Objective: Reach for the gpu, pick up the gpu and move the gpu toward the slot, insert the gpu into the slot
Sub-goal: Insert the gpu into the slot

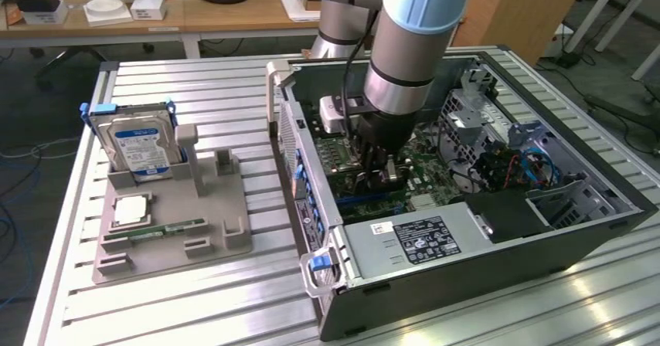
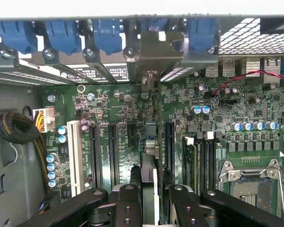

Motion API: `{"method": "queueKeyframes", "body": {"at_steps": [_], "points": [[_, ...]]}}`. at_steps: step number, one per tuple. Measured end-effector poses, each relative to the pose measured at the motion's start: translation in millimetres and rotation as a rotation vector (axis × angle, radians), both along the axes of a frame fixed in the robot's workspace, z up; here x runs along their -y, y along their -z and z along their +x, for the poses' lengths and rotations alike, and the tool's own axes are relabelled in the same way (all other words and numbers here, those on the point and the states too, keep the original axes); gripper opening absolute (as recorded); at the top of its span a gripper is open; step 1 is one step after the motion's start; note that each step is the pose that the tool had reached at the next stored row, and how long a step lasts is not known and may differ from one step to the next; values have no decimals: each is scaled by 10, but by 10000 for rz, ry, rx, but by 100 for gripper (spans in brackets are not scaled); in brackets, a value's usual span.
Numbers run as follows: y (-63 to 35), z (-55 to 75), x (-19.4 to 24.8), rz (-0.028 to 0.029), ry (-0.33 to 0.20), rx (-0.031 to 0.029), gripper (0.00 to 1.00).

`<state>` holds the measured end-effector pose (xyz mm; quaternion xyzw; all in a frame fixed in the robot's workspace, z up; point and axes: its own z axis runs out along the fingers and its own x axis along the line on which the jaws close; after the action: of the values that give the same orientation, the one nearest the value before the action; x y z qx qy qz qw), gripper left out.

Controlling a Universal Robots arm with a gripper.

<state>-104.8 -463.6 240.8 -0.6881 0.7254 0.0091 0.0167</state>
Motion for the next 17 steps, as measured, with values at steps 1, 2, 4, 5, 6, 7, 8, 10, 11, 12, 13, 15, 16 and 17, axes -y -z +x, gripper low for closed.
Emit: {"method": "queueKeyframes", "body": {"at_steps": [1,2,4,5,6,7,8,10,11,12,13,15,16,17], "points": [[1,-4,0,-1,0,-2,27],[2,-7,0,-2,0,-3,27],[6,-11,-1,-2,1,-4,27],[8,-11,-3,-1,2,-4,27],[9,-11,-4,0,0,-4,27],[10,-11,-4,0,0,-4,27],[10,-11,-4,0,0,-4,27],[10,-12,-4,1,-13,-3,27],[10,-12,-4,1,-20,-3,27],[11,-12,-4,1,-23,-4,27],[12,-12,-4,1,-24,-4,27],[17,-11,-5,2,-27,-3,27],[20,-11,-5,2,-27,-4,27],[22,-12,-5,1,-28,-4,27]]}}
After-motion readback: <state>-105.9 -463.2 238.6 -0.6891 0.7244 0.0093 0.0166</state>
